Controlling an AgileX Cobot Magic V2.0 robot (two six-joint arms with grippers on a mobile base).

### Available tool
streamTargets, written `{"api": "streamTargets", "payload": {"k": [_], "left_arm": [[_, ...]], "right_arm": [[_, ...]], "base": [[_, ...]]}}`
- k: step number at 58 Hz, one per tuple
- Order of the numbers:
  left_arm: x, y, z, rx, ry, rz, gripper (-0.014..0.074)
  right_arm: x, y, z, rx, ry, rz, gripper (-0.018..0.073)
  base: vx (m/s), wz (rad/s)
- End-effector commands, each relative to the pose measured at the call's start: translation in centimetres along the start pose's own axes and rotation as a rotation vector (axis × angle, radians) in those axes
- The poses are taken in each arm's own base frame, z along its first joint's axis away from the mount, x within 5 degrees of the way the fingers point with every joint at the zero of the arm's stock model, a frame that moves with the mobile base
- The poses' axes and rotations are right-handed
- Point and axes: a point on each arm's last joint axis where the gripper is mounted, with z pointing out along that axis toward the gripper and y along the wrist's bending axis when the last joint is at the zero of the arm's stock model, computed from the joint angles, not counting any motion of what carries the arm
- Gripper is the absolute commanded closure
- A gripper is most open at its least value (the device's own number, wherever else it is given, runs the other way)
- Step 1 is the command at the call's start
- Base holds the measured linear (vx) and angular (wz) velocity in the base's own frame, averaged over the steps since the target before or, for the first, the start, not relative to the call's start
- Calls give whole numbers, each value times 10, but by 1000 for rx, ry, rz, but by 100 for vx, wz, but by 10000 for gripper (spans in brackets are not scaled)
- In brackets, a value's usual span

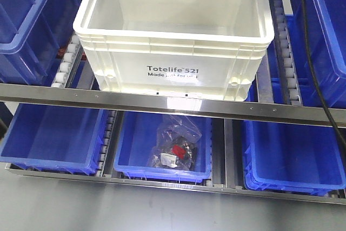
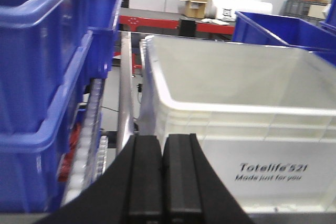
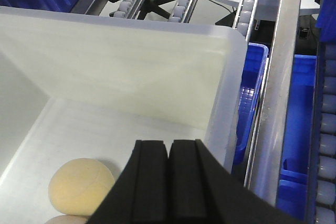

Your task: Place moving items into box and shelve

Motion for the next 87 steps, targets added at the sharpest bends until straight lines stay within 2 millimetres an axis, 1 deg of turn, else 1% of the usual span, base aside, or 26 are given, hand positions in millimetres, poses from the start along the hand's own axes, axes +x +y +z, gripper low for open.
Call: {"api": "streamTargets", "payload": {"k": [1, 4, 7, 12, 13, 22, 35, 40, 41, 42, 56, 87], "left_arm": [[3, 4, -15, -21, -91, 3, 604], [13, 6, -26, -35, -114, 13, 604], [28, 9, -37, -53, -136, 23, 604], [51, 13, -48, -74, -152, 25, 603], [55, 14, -48, -80, -112, 23, 603], [64, 16, -54, -125, 5, 35, 603], [78, 18, -62, -156, 106, 72, 603], [80, 19, -63, -161, 124, 65, 603], [75, 20, -62, -190, 68, 62, 603], [74, 20, -62, -190, 62, 63, 603], [72, 18, -62, -159, 36, 61, 603], [71, 18, -62, -160, 36, 66, 603]], "right_arm": [[-31, 7, -31, 8, -157, -18, 568], [-31, 7, -31, 8, -157, -18, 568], [-31, 7, -31, 8, -157, -18, 568], [-31, 7, -31, 8, -157, -18, 568], [-31, 7, -31, 8, -157, -18, 568], [-31, 7, -31, 8, -156, -18, 568], [-30, 7, -31, 7, -155, -18, 568], [-31, 7, -31, 8, -156, -18, 568], [-31, 7, -31, 8, -156, -18, 568], [-31, 7, -31, 8, -156, -18, 568], [-31, 7, -31, 8, -156, -18, 568], [-30, 7, -31, 7, -154, -18, 568]], "base": [[0, 0], [0, 0], [0, 0], [0, 0], [0, 0], [0, 0], [0, 0], [0, 0], [0, 0], [0, 0], [0, 0], [0, 0]]}}
